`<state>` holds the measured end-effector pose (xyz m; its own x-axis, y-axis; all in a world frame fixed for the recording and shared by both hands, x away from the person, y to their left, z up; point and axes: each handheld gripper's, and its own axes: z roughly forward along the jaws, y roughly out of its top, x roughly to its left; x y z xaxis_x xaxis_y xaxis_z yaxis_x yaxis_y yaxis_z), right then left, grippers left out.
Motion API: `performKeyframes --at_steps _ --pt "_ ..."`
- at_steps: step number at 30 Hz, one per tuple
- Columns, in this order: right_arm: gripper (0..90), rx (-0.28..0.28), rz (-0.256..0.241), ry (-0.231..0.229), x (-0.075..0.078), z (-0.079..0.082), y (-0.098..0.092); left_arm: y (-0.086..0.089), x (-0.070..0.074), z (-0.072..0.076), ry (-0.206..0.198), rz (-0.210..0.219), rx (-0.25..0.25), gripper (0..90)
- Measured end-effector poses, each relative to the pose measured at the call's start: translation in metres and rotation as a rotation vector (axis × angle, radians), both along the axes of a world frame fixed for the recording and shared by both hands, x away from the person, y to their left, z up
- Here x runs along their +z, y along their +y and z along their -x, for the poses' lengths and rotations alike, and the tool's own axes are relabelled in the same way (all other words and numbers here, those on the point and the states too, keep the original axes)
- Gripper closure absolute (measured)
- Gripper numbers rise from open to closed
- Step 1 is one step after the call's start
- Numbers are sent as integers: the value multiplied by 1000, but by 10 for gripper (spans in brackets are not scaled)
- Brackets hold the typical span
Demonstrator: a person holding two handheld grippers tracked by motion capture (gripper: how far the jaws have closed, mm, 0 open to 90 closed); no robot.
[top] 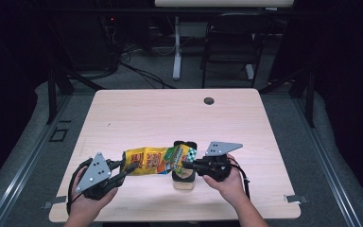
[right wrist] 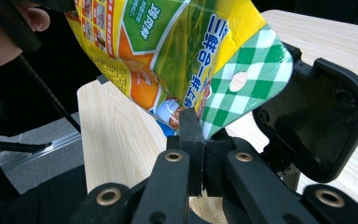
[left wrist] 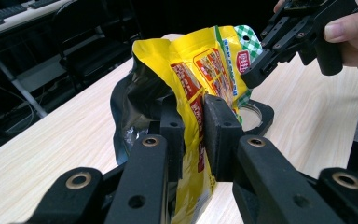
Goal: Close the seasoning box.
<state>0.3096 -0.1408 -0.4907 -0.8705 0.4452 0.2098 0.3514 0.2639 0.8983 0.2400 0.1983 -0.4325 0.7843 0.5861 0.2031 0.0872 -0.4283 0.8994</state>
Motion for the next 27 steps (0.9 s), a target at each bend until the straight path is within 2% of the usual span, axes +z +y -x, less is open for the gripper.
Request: performKeyframes --at_steps 18,27 --pt "895 8 2 7 3 -1 -10 -7 4 -6 12 9 -19 788" --pt "883 10 4 31 -1 -3 -14 -8 3 -6 11 3 -33 789"
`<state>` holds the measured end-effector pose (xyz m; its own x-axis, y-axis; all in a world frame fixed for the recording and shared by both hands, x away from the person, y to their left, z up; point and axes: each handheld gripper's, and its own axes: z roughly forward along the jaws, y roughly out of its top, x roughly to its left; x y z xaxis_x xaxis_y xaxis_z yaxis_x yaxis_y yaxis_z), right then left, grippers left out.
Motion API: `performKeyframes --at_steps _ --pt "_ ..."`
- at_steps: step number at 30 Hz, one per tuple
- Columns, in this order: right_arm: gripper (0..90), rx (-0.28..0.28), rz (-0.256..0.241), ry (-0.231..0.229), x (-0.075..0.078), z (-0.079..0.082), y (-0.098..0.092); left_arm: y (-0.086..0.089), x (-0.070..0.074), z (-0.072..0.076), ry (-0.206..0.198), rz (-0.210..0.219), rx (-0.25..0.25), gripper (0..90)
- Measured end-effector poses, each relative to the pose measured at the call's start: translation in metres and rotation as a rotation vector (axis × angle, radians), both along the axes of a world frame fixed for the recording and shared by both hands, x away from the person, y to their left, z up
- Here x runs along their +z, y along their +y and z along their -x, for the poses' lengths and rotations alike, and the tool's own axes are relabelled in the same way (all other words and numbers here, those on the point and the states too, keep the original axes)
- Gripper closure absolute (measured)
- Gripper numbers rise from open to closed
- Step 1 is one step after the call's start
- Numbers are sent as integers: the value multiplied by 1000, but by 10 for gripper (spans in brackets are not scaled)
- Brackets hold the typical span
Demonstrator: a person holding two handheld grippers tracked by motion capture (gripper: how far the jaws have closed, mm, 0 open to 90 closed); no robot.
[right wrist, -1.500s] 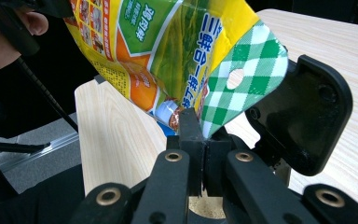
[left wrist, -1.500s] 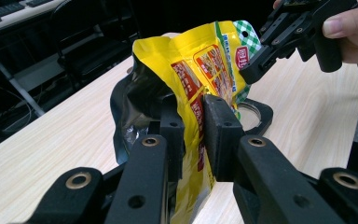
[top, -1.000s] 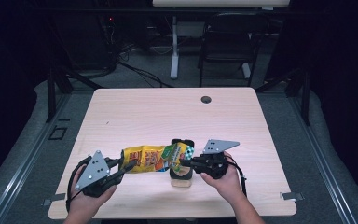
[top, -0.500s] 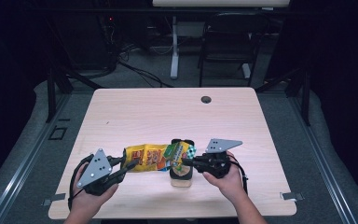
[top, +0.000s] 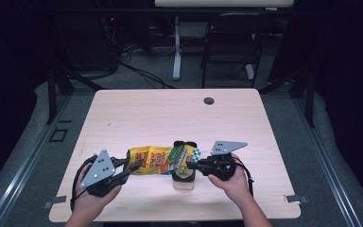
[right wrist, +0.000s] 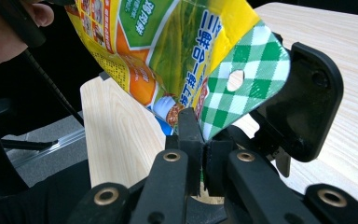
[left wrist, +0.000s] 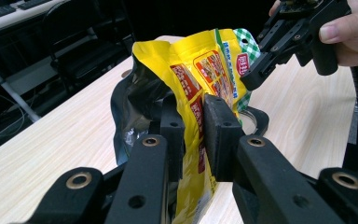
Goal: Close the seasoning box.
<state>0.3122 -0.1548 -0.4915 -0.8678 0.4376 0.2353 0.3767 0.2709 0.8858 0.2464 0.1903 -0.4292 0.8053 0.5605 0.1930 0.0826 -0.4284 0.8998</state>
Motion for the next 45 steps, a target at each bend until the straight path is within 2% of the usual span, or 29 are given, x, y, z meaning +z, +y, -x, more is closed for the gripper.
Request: performKeyframes --at_steps 28,45 --pt "886 5 -12 17 -4 -3 -6 -3 0 -3 -2 11 -4 805" --pt "894 14 -12 26 -2 -3 -9 -5 2 -4 -1 11 -9 807"
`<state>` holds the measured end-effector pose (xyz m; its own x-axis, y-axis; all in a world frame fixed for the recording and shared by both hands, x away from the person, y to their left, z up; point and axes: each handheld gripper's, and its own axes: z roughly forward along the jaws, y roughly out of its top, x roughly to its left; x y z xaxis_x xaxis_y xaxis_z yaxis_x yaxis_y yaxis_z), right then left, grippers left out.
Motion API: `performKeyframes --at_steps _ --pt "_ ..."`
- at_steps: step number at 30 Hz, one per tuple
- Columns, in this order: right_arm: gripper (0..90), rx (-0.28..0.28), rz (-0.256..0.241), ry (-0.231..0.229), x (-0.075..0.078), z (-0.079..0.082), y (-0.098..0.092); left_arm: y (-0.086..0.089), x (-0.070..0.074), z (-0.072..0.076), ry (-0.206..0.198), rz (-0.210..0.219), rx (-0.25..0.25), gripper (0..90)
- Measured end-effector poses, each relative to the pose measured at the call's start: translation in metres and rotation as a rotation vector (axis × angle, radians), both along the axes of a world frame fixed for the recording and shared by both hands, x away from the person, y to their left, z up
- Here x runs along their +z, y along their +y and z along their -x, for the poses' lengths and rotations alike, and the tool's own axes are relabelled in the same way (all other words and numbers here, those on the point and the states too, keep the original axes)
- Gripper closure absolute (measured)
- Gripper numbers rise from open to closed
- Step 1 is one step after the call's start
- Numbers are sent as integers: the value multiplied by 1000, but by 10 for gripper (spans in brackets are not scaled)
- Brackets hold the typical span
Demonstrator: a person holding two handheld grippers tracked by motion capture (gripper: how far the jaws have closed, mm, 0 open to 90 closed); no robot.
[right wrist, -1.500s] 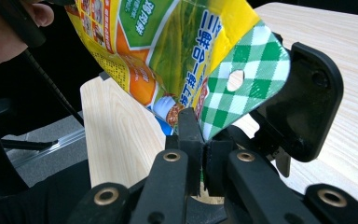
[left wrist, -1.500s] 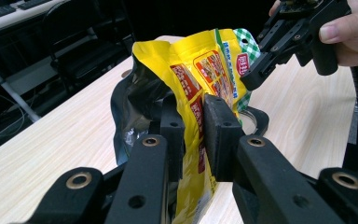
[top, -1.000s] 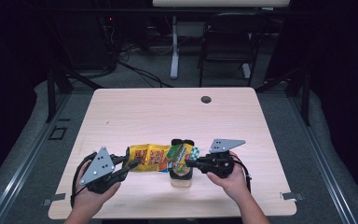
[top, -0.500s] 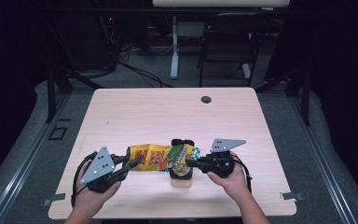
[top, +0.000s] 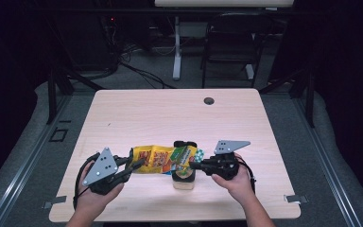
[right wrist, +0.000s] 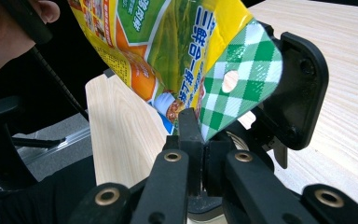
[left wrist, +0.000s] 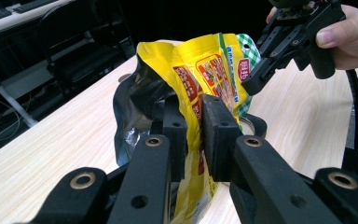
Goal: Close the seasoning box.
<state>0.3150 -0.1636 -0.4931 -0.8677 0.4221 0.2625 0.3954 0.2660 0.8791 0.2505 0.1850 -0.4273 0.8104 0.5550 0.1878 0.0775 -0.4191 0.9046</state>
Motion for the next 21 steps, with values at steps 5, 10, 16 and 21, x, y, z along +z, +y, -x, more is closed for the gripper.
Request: performKeyframes --at_steps 5,10,16,21 --pt "895 6 2 2 1 1 0 1 0 0 4 3 1 806" --pt "895 8 0 1 1 2 0 1 1 0 0 7 -2 807" --pt "895 9 -5 2 2 2 1 1 2 0 -3 7 0 807" --pt "895 -1 -4 -1 2 2 1 1 2 -1 -3 6 0 808"
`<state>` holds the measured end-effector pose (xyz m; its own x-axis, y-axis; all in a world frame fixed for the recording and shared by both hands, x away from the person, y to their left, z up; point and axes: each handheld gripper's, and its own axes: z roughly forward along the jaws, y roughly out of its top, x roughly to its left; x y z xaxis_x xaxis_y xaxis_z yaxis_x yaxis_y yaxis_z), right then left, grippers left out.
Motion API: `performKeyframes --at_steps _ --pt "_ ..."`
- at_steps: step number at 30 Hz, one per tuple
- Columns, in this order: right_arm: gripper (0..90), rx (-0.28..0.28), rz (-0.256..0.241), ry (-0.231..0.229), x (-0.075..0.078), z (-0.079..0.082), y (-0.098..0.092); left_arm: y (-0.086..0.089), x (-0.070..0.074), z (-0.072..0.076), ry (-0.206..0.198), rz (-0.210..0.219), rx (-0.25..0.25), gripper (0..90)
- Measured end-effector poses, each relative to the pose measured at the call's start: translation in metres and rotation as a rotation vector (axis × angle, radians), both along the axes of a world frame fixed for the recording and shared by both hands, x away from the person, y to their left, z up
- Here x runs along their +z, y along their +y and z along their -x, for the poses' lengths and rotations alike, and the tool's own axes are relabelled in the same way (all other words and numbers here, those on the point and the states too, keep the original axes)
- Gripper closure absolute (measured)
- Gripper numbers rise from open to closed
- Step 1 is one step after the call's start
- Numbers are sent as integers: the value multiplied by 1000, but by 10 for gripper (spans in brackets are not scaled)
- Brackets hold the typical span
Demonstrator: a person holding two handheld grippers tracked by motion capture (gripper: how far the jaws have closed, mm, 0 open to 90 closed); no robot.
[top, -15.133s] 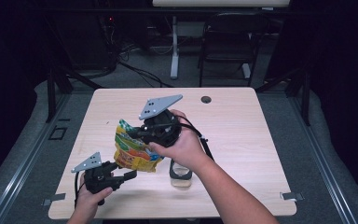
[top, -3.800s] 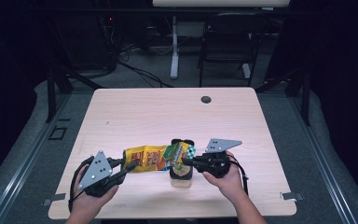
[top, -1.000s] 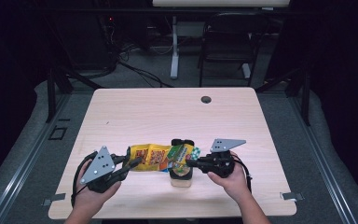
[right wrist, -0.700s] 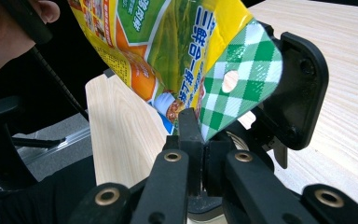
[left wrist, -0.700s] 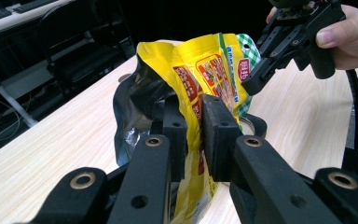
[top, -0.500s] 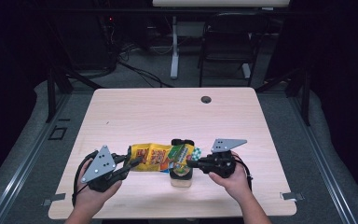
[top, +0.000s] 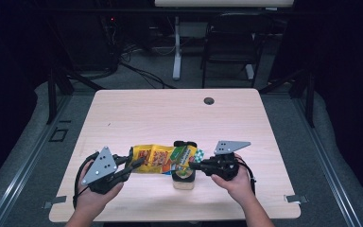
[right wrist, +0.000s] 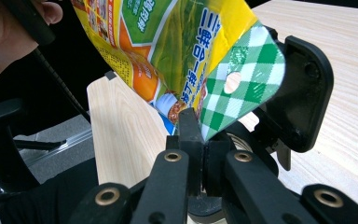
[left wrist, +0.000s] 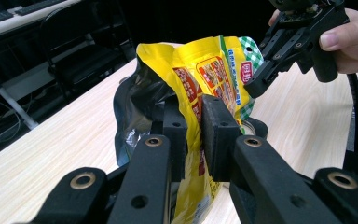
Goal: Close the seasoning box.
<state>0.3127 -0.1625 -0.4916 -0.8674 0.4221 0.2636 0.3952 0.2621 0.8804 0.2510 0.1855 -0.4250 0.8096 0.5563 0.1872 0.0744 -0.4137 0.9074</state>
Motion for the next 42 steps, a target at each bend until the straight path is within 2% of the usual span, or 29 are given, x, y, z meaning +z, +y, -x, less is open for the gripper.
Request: performKeyframes --at_steps 19,42 --pt "896 17 7 1 -2 1 10 6 2 1 -2 0 9 809" --pt "895 -21 3 -8 -1 0 6 1 3 -4 1 5 6 811"
